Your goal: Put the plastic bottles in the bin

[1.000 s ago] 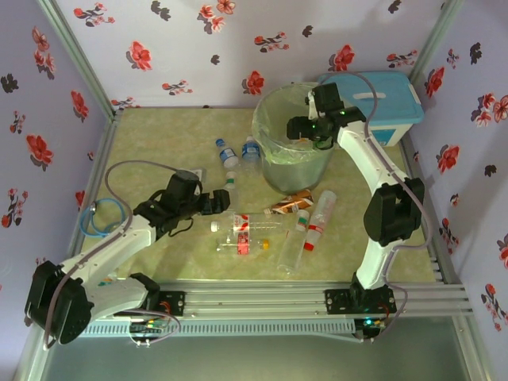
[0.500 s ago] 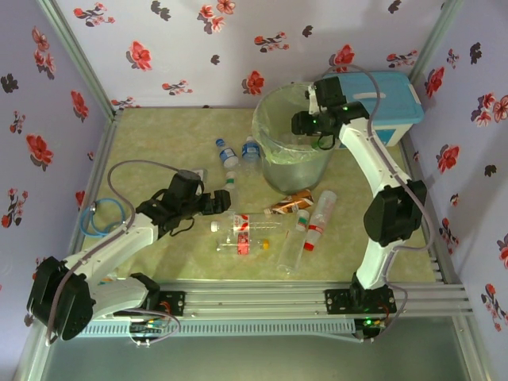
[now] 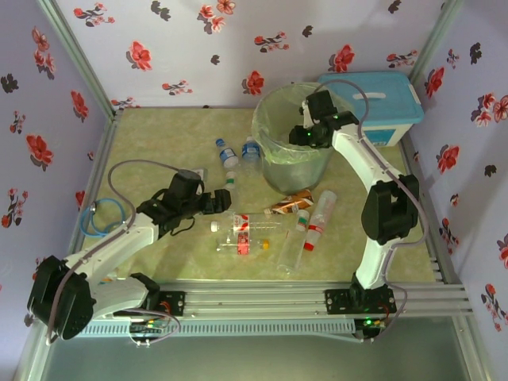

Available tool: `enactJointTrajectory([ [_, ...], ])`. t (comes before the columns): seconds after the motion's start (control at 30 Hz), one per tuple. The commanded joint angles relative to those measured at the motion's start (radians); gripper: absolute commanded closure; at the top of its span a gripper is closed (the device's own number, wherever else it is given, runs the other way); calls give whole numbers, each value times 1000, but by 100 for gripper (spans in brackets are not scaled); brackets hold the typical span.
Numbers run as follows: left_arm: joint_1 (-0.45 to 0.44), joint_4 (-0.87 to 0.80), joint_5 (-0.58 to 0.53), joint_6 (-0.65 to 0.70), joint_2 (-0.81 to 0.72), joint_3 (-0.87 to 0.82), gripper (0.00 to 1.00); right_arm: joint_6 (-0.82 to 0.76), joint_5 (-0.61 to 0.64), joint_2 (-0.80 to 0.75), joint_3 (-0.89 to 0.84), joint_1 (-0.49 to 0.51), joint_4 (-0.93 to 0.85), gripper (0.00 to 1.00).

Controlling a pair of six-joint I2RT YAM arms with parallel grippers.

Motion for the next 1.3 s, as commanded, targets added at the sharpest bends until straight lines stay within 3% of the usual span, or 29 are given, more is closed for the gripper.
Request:
enactJointTrajectory([
  [0.0, -5, 11, -15, -2, 25, 12, 7, 16, -26, -14, -6, 6, -10, 58],
  [0.1, -4, 5, -15, 13, 48, 34, 6, 12, -30, -64, 39, 4, -13, 55],
  [0.27, -4, 4, -15, 32, 106, 72, 5, 5, -47, -169, 101, -6, -20, 37],
  [0.53, -18, -16, -7, 85, 257, 165, 0, 17, -35, -382, 19, -19, 6, 14],
  [0.87, -83, -100, -146, 140, 447, 282, 0, 84, 19, -635, -233, -22, 61, 6],
  [1.27, -102, -105, -208, 108, 555, 288, 2, 73, 30, -664, -284, -23, 57, 3],
])
